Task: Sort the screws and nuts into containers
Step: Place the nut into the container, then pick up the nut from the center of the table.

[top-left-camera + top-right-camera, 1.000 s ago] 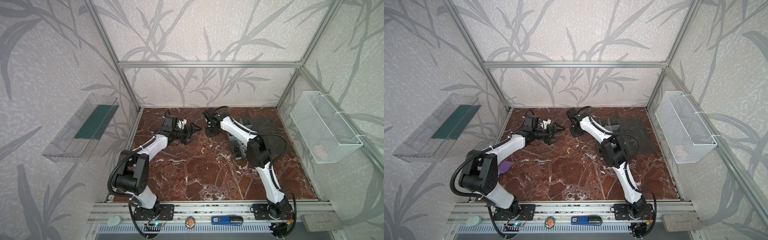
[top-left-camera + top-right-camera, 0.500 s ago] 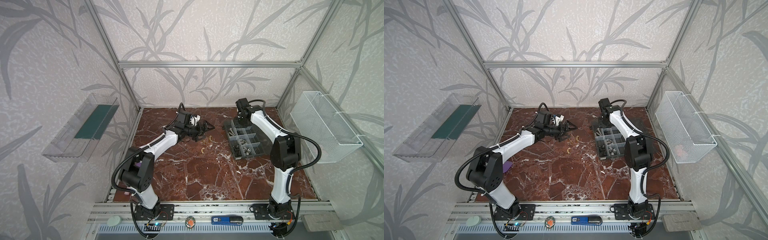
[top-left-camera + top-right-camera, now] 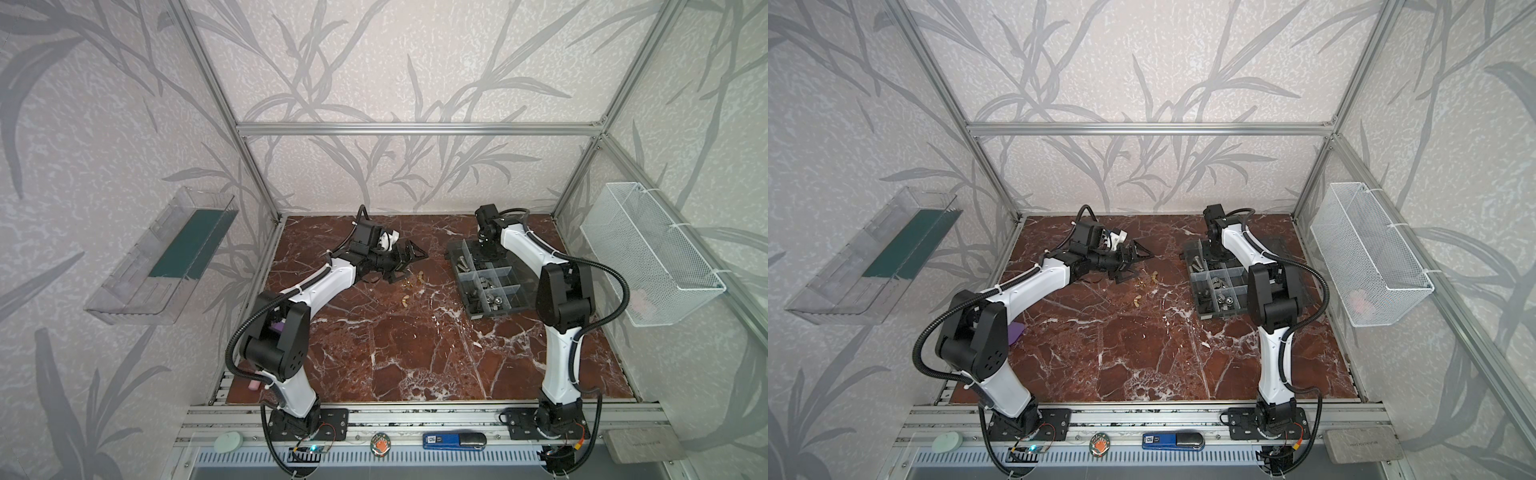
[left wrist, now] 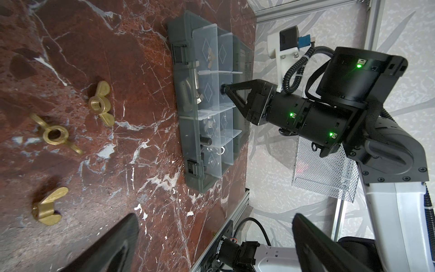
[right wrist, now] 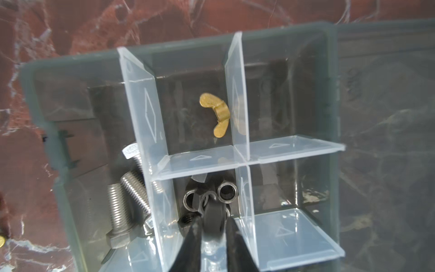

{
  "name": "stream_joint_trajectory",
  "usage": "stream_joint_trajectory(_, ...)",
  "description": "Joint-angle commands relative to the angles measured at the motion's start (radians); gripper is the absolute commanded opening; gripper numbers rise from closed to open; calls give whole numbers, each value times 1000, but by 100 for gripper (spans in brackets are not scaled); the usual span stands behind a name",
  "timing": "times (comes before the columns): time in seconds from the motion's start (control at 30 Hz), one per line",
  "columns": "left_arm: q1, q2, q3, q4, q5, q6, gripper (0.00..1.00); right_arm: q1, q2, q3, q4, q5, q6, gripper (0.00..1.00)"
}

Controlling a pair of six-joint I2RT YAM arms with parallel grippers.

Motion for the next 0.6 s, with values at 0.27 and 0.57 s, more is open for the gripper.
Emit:
stream_joint_trajectory(0.27, 29, -26, 10, -34, -20, 32, 99, 43, -128, 21, -37, -20, -29, 37)
stream_joint_trajectory(0.57, 93, -90, -104, 46, 18, -15, 99, 227, -95, 82, -29, -41, 23, 45)
